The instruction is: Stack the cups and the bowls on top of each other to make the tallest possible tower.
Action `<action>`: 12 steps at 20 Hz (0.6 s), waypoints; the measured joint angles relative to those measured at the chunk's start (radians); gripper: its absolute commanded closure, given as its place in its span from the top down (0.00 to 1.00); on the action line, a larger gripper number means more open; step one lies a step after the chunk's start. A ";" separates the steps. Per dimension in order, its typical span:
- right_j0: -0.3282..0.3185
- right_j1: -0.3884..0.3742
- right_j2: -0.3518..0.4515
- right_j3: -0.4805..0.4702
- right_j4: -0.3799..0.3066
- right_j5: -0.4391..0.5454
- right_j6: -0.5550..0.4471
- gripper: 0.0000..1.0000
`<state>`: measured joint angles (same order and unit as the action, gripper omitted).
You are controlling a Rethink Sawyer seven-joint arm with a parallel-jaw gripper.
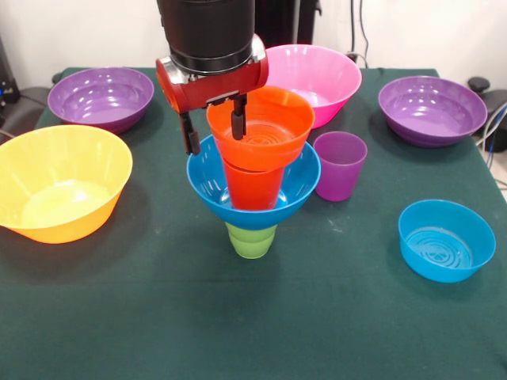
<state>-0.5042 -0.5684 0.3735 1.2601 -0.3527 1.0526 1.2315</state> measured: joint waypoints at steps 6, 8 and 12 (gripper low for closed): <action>0.000 -0.017 -0.001 0.000 0.000 0.007 0.000 1.00; 0.000 -0.024 -0.001 0.000 0.001 0.013 0.000 1.00; 0.000 -0.042 -0.001 0.000 0.002 0.034 0.000 1.00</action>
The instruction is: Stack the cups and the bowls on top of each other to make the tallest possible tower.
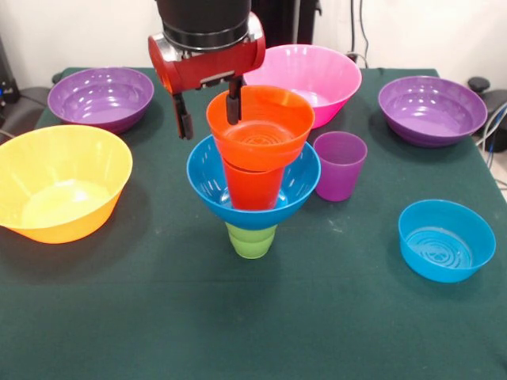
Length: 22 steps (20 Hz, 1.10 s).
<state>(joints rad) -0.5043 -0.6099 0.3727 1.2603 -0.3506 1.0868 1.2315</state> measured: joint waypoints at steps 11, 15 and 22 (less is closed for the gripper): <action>0.000 -0.010 0.000 0.000 0.019 0.004 0.000 1.00; 0.000 -0.009 0.000 0.000 0.022 0.004 0.000 1.00; 0.000 -0.009 0.000 0.000 0.022 0.004 0.000 1.00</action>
